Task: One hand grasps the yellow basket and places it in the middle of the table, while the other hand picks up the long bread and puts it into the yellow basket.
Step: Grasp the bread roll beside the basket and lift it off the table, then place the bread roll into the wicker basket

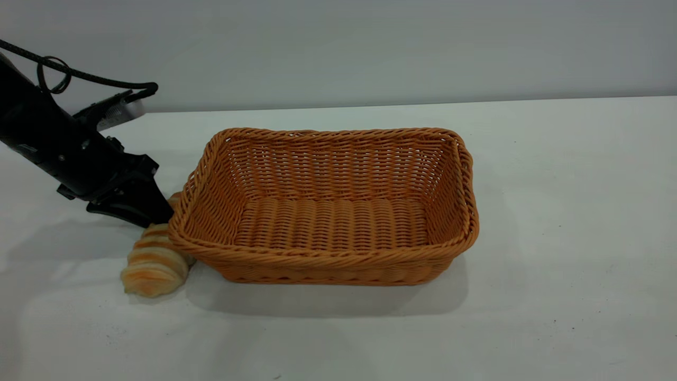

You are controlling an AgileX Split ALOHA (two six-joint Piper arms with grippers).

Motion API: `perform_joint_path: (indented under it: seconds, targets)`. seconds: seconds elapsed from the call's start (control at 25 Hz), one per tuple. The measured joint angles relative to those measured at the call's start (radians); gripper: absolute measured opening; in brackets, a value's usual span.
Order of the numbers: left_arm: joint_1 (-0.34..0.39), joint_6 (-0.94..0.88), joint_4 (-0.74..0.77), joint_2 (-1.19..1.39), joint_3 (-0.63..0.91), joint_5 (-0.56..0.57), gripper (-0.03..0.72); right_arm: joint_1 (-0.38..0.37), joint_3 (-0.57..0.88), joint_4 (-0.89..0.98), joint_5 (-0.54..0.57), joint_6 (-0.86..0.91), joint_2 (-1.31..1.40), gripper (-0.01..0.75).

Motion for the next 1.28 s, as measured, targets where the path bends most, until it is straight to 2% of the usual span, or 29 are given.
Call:
perform_joint_path:
  seconds: [0.2,0.24,0.56,0.84,1.04,1.16,1.28]
  targets:
    - [0.000,0.036,-0.002,0.001,0.000,0.008,0.052,0.000,0.000,0.000,0.000,0.000,0.000,0.458]
    - [0.000,0.041,-0.002,0.001,0.000,0.012,0.027,0.000,0.000,0.000,0.000,0.000,0.000,0.456]
    - [0.000,0.013,0.063,-0.042,0.000,0.034,0.021,0.000,0.000,0.000,-0.001,0.001,0.000,0.414]
    - [0.000,-0.023,0.101,-0.248,0.000,0.044,0.018,0.000,0.000,0.000,-0.001,0.000,0.000,0.409]
    - [0.000,0.011,0.063,-0.392,0.000,0.091,0.018,0.000,0.000,0.000,-0.001,-0.001,0.000,0.409]
    - [-0.027,0.086,0.012,-0.440,0.000,0.150,0.017,0.000,0.000,0.000,-0.002,-0.001,0.000,0.409]
    - [-0.091,0.155,-0.001,-0.447,-0.001,0.207,0.017,0.000,0.000,0.000,-0.002,-0.001,0.000,0.400]
